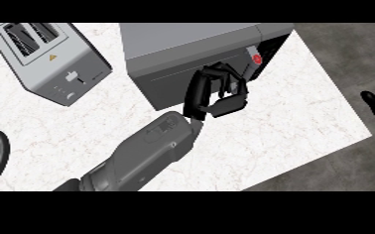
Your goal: Pick up the milk, place it into the microwave and close the microwave
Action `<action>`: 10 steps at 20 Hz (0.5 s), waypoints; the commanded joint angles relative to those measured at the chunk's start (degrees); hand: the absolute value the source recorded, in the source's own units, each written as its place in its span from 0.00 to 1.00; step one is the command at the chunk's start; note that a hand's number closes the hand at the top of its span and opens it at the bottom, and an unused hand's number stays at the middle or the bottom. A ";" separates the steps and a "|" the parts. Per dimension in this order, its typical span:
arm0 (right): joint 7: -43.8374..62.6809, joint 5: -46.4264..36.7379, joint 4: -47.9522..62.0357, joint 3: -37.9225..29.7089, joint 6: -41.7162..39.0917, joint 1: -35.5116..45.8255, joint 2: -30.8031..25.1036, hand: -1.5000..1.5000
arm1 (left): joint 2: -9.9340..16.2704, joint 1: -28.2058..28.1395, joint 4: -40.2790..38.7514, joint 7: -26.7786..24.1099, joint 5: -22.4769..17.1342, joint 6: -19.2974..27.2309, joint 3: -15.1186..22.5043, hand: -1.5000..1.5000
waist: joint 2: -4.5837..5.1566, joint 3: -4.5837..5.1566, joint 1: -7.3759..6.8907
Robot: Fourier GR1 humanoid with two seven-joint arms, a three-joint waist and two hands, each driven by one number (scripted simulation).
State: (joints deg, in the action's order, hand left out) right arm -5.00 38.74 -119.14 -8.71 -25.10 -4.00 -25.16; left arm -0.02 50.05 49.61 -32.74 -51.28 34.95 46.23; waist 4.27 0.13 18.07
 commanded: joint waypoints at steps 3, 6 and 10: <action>0.81 1.88 -0.16 -1.20 0.39 1.45 -1.06 0.00 | 0.02 4.58 -5.32 -0.35 -2.15 -0.93 -2.56 1.00 | 1.01 -0.01 0.92; 1.37 2.57 -0.05 -1.32 0.88 1.60 -1.15 0.00 | 0.02 4.25 -6.04 -1.74 -2.45 -1.45 -2.14 1.00 | 1.22 0.00 0.63; 2.59 3.27 -0.30 -1.72 0.30 1.54 -2.72 0.00 | 0.02 4.74 -5.98 -2.22 -3.90 -0.81 -2.29 1.00 | 0.97 -0.01 1.26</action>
State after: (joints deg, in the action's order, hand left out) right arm -3.16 41.37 -119.43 -10.05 -24.70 -2.74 -27.01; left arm -0.01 50.15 48.84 -36.38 -53.55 35.40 46.70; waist 4.33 0.06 18.64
